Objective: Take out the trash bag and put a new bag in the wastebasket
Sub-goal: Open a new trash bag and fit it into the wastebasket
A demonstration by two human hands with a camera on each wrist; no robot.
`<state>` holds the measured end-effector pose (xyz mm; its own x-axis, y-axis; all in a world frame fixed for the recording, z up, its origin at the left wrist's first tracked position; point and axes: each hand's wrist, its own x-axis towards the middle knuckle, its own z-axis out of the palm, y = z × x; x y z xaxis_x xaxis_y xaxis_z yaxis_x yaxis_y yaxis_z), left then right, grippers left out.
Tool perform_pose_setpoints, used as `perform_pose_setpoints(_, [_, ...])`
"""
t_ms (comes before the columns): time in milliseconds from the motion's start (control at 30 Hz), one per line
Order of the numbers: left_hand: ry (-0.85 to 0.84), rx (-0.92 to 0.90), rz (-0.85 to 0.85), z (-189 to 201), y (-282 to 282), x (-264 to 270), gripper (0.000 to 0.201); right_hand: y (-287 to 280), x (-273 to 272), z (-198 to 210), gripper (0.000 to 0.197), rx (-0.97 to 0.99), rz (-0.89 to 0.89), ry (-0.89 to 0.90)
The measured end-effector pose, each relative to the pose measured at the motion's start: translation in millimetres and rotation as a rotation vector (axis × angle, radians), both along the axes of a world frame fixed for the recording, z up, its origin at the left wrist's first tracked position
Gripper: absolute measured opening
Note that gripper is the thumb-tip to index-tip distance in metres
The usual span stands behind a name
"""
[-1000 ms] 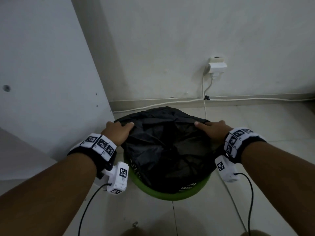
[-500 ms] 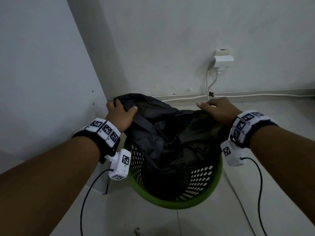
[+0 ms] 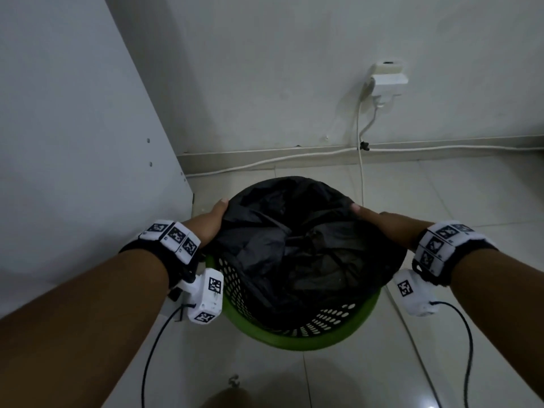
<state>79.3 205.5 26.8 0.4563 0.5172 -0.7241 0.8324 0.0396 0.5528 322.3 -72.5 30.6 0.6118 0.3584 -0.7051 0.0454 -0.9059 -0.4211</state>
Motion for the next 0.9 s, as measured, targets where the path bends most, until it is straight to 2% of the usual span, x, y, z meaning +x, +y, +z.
perform_pose_setpoints(33, [-0.023, -0.033, 0.036, 0, -5, -8, 0.126, -7, -5, -3, 0.126, 0.039, -0.036, 0.039])
perform_pose_setpoints(67, [-0.041, -0.051, 0.069, -3, -10, -16, 0.122, -14, -13, -4, 0.122, 0.076, -0.073, 0.064])
perform_pose_setpoints(233, [-0.094, -0.020, 0.184, -11, -46, -51, 0.079, -40, -60, -1, 0.117, 0.163, -0.170, 0.031])
perform_pose_setpoints(333, [-0.173, -0.004, 0.249, -16, -69, -75, 0.060, -53, -86, -1, 0.090, 0.197, -0.210, 0.020])
perform_pose_setpoints(433, [-0.282, 0.067, 0.314, -24, -95, -97, 0.052, -64, -114, 3, 0.060, 0.265, -0.268, -0.018])
perform_pose_setpoints(500, [-0.359, 0.005, 0.385, -23, -116, -106, 0.043, -71, -134, 2, 0.048, 0.321, -0.314, -0.037])
perform_pose_setpoints(567, [-0.417, -0.066, 0.480, -21, -135, -113, 0.036, -77, -152, -3, 0.042, 0.400, -0.372, -0.042])
perform_pose_setpoints(700, [-0.501, -0.119, 0.665, -19, -158, -115, 0.026, -82, -176, -12, 0.035, 0.579, -0.595, 0.016])
perform_pose_setpoints(800, [-0.540, -0.123, 0.778, -17, -165, -111, 0.027, -81, -184, -14, 0.045, 0.660, -0.757, 0.078])
perform_pose_setpoints(833, [-0.554, -0.127, 0.828, -16, -166, -109, 0.024, -79, -187, -11, 0.042, 0.675, -0.801, 0.100])
perform_pose_setpoints(900, [-0.585, -0.150, 0.923, -14, -163, -102, 0.017, -74, -191, -4, 0.018, 0.721, -0.862, 0.151])
